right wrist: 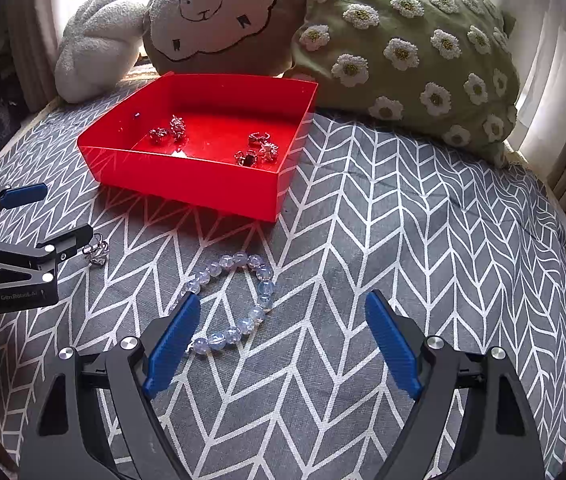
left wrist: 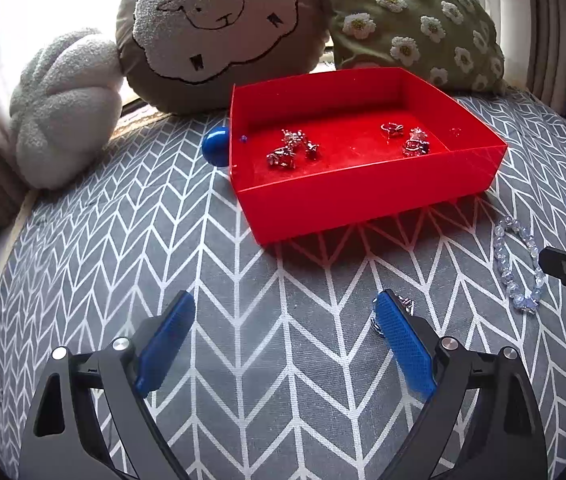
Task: Organize jewelry
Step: 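Move left tool to the last silver ring while right tool approaches beaded bracelet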
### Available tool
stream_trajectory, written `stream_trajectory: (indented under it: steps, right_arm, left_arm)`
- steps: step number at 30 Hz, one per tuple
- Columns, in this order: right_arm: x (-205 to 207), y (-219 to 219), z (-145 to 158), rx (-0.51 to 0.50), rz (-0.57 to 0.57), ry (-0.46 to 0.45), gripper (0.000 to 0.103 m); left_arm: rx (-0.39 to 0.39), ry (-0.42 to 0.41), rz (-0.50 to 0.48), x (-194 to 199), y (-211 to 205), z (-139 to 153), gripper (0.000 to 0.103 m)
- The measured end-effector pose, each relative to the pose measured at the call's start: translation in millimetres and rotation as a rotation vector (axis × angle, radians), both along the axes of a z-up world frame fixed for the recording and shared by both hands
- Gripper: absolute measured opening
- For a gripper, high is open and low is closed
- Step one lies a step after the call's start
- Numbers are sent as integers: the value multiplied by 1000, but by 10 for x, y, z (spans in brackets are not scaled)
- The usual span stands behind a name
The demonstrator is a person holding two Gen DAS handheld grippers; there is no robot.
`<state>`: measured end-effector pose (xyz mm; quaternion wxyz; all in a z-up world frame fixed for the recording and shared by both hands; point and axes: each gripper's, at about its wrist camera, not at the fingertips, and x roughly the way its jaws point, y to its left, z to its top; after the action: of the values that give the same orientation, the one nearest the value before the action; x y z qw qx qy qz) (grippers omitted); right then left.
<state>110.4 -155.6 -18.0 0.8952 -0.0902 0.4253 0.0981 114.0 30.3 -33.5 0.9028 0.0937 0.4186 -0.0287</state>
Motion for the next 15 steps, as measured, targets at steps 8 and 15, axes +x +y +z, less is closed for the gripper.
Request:
stream_trajectory:
  steps: [8,15]
  right_arm:
    - [-1,1,1,6,1,4,82]
    - [-6,31,-17,1,9,11,82]
  left_arm:
    - [-20,8,-12,-2,-26,-29,87]
    - [-59,16,-23,-21,-24,-25,87]
